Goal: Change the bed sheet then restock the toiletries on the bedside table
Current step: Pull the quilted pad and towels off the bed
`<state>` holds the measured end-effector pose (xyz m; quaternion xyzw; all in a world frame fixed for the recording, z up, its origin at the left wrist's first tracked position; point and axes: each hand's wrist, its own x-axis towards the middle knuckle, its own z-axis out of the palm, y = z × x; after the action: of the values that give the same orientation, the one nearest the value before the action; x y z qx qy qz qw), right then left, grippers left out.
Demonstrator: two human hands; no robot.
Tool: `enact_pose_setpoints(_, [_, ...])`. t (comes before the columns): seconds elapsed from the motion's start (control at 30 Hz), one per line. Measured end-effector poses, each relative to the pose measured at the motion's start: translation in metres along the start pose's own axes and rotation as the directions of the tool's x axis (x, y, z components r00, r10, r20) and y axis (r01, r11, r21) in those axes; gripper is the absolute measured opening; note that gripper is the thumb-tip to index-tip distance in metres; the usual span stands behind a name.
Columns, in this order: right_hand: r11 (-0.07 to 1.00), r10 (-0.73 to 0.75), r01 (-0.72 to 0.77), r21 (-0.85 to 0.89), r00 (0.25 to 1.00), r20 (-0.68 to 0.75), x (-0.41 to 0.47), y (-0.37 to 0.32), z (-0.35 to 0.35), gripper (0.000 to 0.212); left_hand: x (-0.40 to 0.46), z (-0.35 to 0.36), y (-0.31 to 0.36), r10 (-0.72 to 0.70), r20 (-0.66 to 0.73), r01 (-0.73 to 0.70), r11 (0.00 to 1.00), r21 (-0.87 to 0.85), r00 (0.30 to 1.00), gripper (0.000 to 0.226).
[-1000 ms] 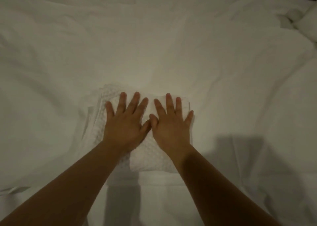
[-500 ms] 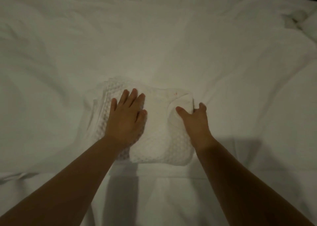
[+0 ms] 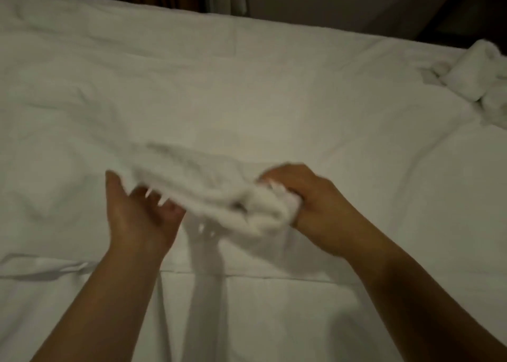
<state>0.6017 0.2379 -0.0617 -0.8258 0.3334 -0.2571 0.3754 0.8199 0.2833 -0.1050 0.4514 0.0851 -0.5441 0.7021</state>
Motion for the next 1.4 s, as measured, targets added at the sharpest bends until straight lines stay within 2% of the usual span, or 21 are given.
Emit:
enact_pose_setpoints(0.07, [0.996, 0.043, -0.035, -0.078, 0.994, 0.101, -0.038, 0.025, -0.001, 0.033, -0.009, -0.033, -0.008, -0.098, -0.034, 0.100, 0.994, 0.039, 0.995, 0.055])
enact_pose_setpoints(0.13, [0.981, 0.156, -0.132, -0.143, 0.972, 0.178, -0.075, 0.055, 0.003, 0.035, -0.021, -0.064, -0.029, -0.265, -0.012, 0.262, 0.949, 0.177, 0.964, 0.053])
enact_pose_setpoints(0.23, [0.938, 0.321, -0.291, -0.187, 0.935, 0.153, -0.119, 0.083, 0.020, 0.025, -0.029, -0.083, -0.050, -0.470, -0.078, 0.454, 0.775, 0.439, 0.879, 0.054])
enact_pose_setpoints(0.3, [0.953, 0.300, -0.294, -0.075, 0.950, 0.090, -0.142, 0.095, 0.035, 0.026, -0.023, -0.084, -0.056, -0.454, -0.130, 0.450, 0.724, 0.523, 0.881, 0.040])
enact_pose_setpoints(0.37, [0.927, 0.373, -0.370, 0.068, 0.927, -0.038, -0.153, 0.095, 0.041, 0.027, -0.013, -0.080, -0.059, -0.403, -0.164, 0.416, 0.685, 0.599, 0.900, 0.026])
enact_pose_setpoints(0.4, [0.898, 0.433, -0.416, 0.144, 0.893, -0.119, -0.154, 0.093, 0.041, 0.033, -0.007, -0.079, -0.060, -0.376, -0.166, 0.387, 0.648, 0.656, 0.911, 0.024])
enact_pose_setpoints(0.47, [0.757, 0.637, -0.526, 0.387, 0.726, -0.258, -0.144, 0.084, 0.039, 0.028, 0.002, -0.078, -0.058, -0.296, -0.153, 0.304, 0.576, 0.759, 0.943, 0.026])
enact_pose_setpoints(0.53, [0.527, 0.841, -0.609, 0.593, 0.476, -0.258, -0.125, 0.079, 0.037, 0.014, 0.005, -0.070, -0.057, -0.165, -0.082, 0.149, 0.450, 0.881, 0.983, 0.041])
enact_pose_setpoints(0.6, [0.383, 0.920, -0.718, 0.581, 0.350, -0.175, -0.107, 0.077, 0.038, 0.037, 0.003, -0.057, -0.058, 0.032, 0.043, -0.050, 0.259, 0.964, 0.999, 0.053])
enact_pose_setpoints(0.63, [0.340, 0.934, -0.739, 0.581, 0.338, -0.116, -0.101, 0.076, 0.040, 0.040, 0.003, -0.048, -0.058, 0.137, 0.134, -0.153, 0.139, 0.978, 0.982, 0.052])
enact_pose_setpoints(0.7, [0.236, 0.948, -0.703, 0.671, 0.319, 0.001, -0.095, 0.067, 0.050, 0.027, 0.002, -0.024, -0.054, 0.239, 0.359, -0.346, -0.096, 0.933, 0.902, 0.047])
enact_pose_setpoints(0.77, [0.139, 0.942, -0.586, 0.798, 0.326, 0.075, -0.102, 0.052, 0.065, 0.009, 0.008, 0.000, -0.045, 0.236, 0.538, -0.469, -0.290, 0.834, 0.810, 0.052])
enact_pose_setpoints(0.83, [0.044, 0.936, -0.501, 0.864, 0.324, 0.140, -0.112, 0.038, 0.089, 0.008, 0.028, 0.018, -0.039, 0.212, 0.597, -0.496, -0.384, 0.779, 0.773, 0.042])
enact_pose_setpoints(0.93, [-0.087, 0.940, -0.469, 0.879, 0.253, 0.228, -0.119, 0.028, 0.119, 0.025, 0.047, 0.015, -0.047, 0.264, 0.482, -0.406, -0.293, 0.866, 0.836, 0.040])
enact_pose_setpoints(1.0, [-0.098, 0.945, -0.481, 0.871, 0.229, 0.232, -0.120, 0.031, 0.121, 0.034, 0.035, -0.008, -0.066, 0.371, 0.416, -0.347, -0.241, 0.906, 0.830, 0.047])
enact_pose_setpoints(1.07, [-0.069, 0.939, -0.576, 0.815, 0.237, 0.248, -0.121, 0.033, 0.111, 0.030, 0.006, -0.034, -0.094, 0.438, 0.340, -0.311, -0.139, 0.940, 0.832, 0.038])
enact_pose_setpoints(1.13, [-0.064, 0.942, -0.632, 0.772, 0.217, 0.256, -0.124, 0.034, 0.100, 0.017, -0.024, -0.046, -0.120, 0.379, 0.209, -0.229, 0.008, 0.973, 0.901, 0.028])
enact_pose_setpoints(1.17, [-0.053, 0.953, -0.622, 0.781, 0.202, 0.225, -0.124, 0.036, 0.092, 0.011, -0.033, -0.048, -0.129, 0.336, 0.152, -0.175, 0.038, 0.984, 0.930, 0.030])
enact_pose_setpoints(1.3, [0.202, 0.978, -0.627, 0.752, 0.089, -0.188, -0.115, 0.061, 0.061, 0.026, -0.033, -0.040, -0.142, 0.331, 0.027, -0.027, -0.003, 1.000, 0.943, 0.057])
enact_pose_setpoints(1.33, [0.219, 0.973, -0.625, 0.750, 0.085, -0.213, -0.111, 0.064, 0.053, 0.027, -0.031, -0.035, -0.143, 0.332, -0.029, 0.027, 0.010, 1.000, 0.943, 0.061])
enact_pose_setpoints(1.4, [0.133, 0.990, -0.577, 0.806, 0.115, -0.081, -0.105, 0.065, 0.041, 0.019, -0.030, -0.026, -0.147, 0.301, -0.090, 0.099, -0.015, 0.995, 0.949, 0.062])
